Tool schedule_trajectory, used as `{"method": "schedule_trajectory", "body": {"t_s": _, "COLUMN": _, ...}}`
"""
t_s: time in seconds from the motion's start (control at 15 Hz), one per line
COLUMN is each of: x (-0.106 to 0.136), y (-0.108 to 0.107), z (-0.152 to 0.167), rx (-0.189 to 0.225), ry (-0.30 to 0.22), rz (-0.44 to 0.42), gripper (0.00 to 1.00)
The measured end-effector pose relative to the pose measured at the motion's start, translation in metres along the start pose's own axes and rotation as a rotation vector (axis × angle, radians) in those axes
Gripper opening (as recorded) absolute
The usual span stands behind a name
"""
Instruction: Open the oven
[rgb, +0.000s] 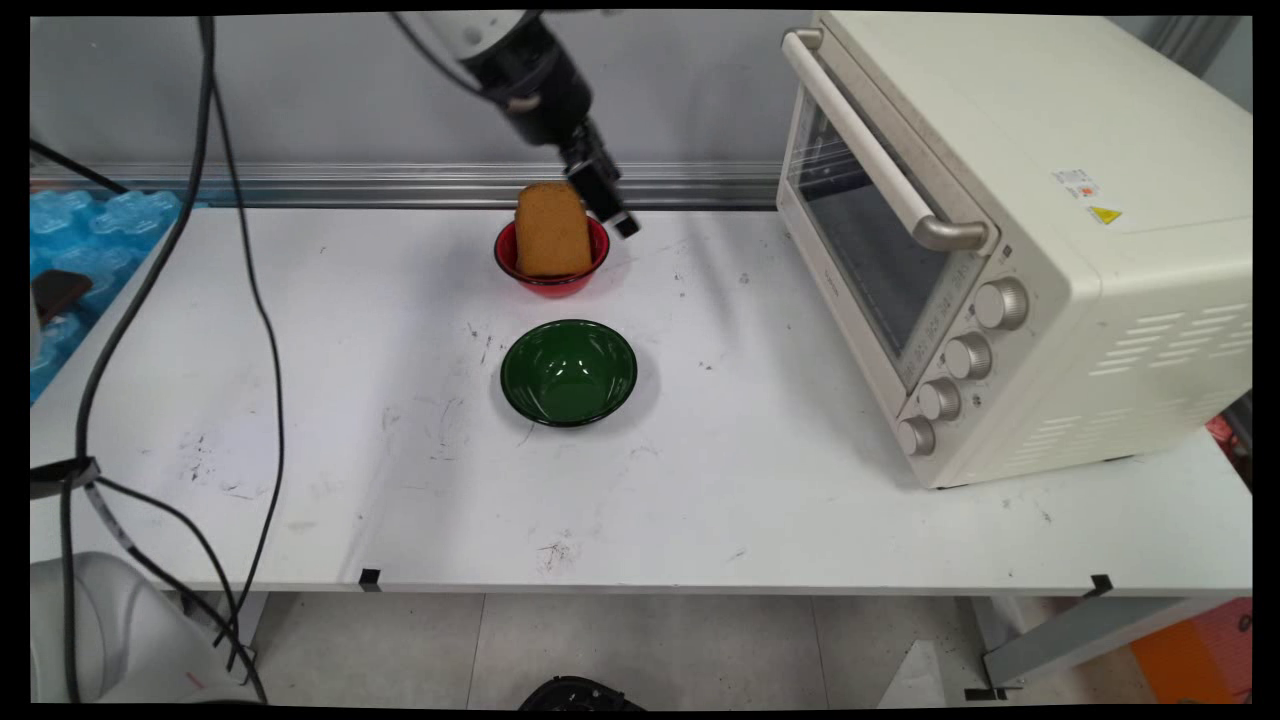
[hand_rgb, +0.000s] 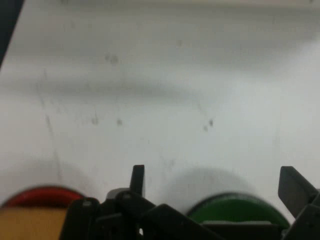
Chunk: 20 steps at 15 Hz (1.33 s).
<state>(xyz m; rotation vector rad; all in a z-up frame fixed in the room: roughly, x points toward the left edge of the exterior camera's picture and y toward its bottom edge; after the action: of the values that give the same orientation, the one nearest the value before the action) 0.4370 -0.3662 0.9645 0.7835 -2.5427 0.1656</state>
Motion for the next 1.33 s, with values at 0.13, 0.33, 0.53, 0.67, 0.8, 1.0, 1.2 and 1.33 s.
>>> {"method": "schedule_trajectory", "body": {"t_s": 0.13, "x": 0.021, "y": -0.004, "z": -0.001, "rx": 0.001, "ry": 0.028, "rz": 0.005, "gripper": 1.00}}
{"method": "schedule_trajectory", "body": {"t_s": 0.33, "x": 0.047, "y": -0.010, "z": -0.003, "rx": 0.006, "ry": 0.068, "rz": 0.008, "gripper": 1.00}}
{"method": "schedule_trajectory", "body": {"t_s": 0.53, "x": 0.069, "y": -0.015, "z": -0.004, "rx": 0.012, "ry": 0.103, "rz": 0.005, "gripper": 0.00}}
{"method": "schedule_trajectory", "body": {"t_s": 0.67, "x": 0.081, "y": -0.018, "z": -0.005, "rx": 0.015, "ry": 0.125, "rz": 0.002, "gripper": 0.00}}
{"method": "schedule_trajectory", "body": {"t_s": 0.8, "x": 0.094, "y": -0.020, "z": -0.005, "rx": 0.015, "ry": 0.145, "rz": 0.002, "gripper": 0.00}}
{"method": "schedule_trajectory", "body": {"t_s": 1.0, "x": 0.115, "y": -0.022, "z": -0.006, "rx": 0.012, "ry": 0.173, "rz": 0.005, "gripper": 0.00}}
{"method": "schedule_trajectory", "body": {"t_s": 1.2, "x": 0.132, "y": -0.022, "z": -0.007, "rx": 0.008, "ry": 0.193, "rz": 0.007, "gripper": 0.00}}
{"method": "schedule_trajectory", "body": {"t_s": 1.33, "x": 0.142, "y": -0.021, "z": -0.006, "rx": 0.003, "ry": 0.201, "rz": 0.009, "gripper": 0.00}}
